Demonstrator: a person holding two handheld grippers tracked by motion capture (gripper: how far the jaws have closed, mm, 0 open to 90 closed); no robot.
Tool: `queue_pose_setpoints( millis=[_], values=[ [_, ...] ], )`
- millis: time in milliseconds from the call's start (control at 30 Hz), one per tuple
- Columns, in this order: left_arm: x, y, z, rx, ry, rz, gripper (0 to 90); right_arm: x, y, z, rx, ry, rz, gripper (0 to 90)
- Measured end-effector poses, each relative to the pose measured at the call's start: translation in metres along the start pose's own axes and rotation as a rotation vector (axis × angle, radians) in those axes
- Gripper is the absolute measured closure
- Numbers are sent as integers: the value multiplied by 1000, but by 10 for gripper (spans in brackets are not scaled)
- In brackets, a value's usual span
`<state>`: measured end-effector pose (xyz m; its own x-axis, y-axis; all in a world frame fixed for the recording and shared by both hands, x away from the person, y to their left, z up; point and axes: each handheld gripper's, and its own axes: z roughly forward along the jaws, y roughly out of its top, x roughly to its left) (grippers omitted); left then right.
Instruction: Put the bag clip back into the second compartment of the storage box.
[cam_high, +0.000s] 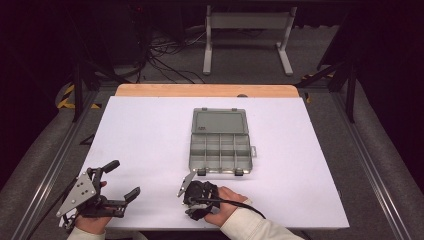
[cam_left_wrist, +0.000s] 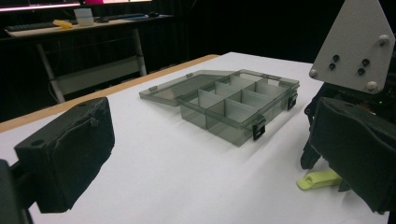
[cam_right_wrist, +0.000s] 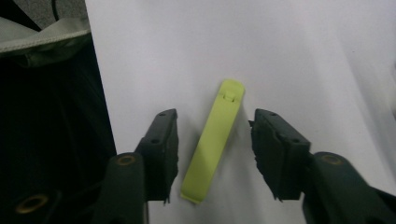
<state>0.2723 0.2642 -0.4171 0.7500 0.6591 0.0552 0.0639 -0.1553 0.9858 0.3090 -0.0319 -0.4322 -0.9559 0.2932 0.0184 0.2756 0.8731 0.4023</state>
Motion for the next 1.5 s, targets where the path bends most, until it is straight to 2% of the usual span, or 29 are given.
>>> queue_pose_setpoints(
  millis=[200,267,300,367,467,933,1200,1500],
  values=[
    [0,0,0,2,0,1,6,1,0,0,2,-40,22,744],
    [0,0,0,2,1,1,6,2,0,1,0,-49,31,774],
    [0,0,0,2,1,1,6,1,0,2,-3,-51,25,776],
    [0,0,0,0,0,0,6,1,1,1,0,-46,50,779],
    [0,0,0,0,1,-1,6,0,0,0,-10,-47,39,780],
    [0,0,0,2,-2,-2,6,-4,1,-27,-98,-13,49,782],
    [0,0,1,5,-1,1,7,-8,1,-43,-143,-17,63,782],
    [0,0,1,7,-1,-3,7,-10,0,-55,-184,-18,57,782]
  ],
)
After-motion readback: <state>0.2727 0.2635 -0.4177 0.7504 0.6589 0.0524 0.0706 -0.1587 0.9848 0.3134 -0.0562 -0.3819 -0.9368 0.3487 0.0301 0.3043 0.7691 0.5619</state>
